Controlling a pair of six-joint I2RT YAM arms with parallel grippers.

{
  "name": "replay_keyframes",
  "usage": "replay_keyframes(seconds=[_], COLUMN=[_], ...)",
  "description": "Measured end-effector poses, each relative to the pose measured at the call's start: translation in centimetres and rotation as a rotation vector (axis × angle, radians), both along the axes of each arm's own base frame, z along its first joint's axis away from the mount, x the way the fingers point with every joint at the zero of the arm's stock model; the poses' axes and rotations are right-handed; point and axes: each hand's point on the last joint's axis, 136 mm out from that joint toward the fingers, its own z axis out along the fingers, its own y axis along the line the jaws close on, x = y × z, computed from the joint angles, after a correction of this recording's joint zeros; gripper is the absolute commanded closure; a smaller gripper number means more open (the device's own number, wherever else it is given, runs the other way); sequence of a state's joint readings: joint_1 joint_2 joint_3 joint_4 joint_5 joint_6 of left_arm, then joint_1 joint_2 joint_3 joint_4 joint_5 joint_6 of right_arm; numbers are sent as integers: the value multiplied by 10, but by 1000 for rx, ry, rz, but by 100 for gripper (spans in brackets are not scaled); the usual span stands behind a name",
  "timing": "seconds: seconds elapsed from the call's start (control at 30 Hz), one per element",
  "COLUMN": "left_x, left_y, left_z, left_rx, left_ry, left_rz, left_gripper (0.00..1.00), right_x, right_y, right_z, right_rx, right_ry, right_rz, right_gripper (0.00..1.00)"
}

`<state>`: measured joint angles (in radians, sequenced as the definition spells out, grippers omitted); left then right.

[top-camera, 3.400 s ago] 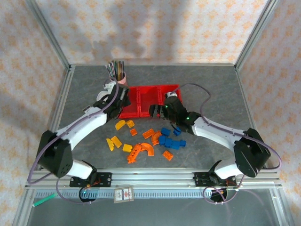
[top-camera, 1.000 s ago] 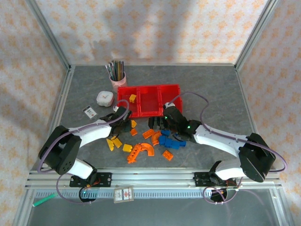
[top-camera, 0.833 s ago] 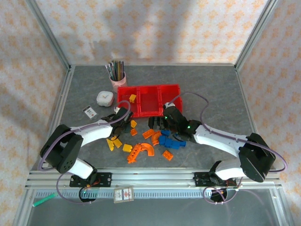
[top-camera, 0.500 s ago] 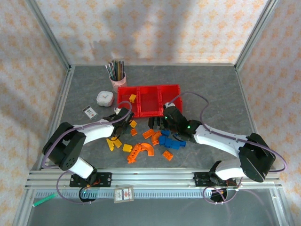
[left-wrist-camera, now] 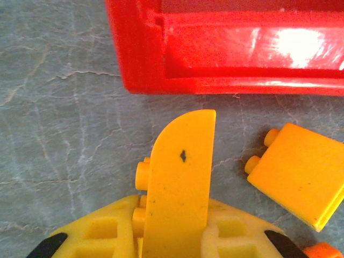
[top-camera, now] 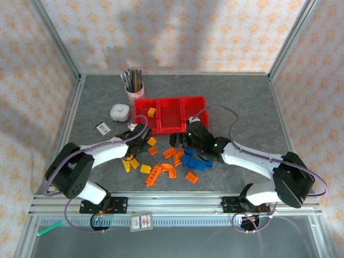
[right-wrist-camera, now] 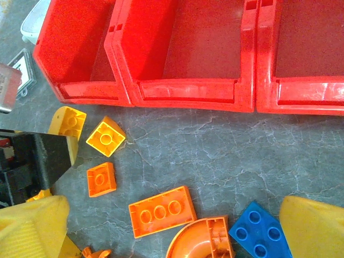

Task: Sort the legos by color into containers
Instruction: Pick up the lego from the middle-left of the table, then place the lego in the container.

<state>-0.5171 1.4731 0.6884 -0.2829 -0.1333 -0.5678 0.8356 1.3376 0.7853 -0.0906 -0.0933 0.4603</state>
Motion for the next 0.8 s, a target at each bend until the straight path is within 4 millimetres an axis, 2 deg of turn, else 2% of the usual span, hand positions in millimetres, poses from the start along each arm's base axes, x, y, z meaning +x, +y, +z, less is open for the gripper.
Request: replay_keyframes(seconds=[0.2,0.47,0.6,0.67,0.8], left_x=[-8,-8,11,27,58], left_y=[10,18,10,2,-11], left_z=[14,57,87,105,119], left_rx=[-8,-30,-39,-44,-26], left_ry=[-27,-120,-179,-214,-241], left_rz=[58,90,85,70,48], left_gripper=[82,83,82,82,82], right_x=[2,8,12,14,23], right_y=[3,10,12,12,5], right_z=[7,25,33,37,40], right_rx=[9,36,46,48,49], right_ry=[-8,-38,-55,-65,-73], right_rz=[1,8,7,-3,-35], right_gripper=[0,0,0,0,0])
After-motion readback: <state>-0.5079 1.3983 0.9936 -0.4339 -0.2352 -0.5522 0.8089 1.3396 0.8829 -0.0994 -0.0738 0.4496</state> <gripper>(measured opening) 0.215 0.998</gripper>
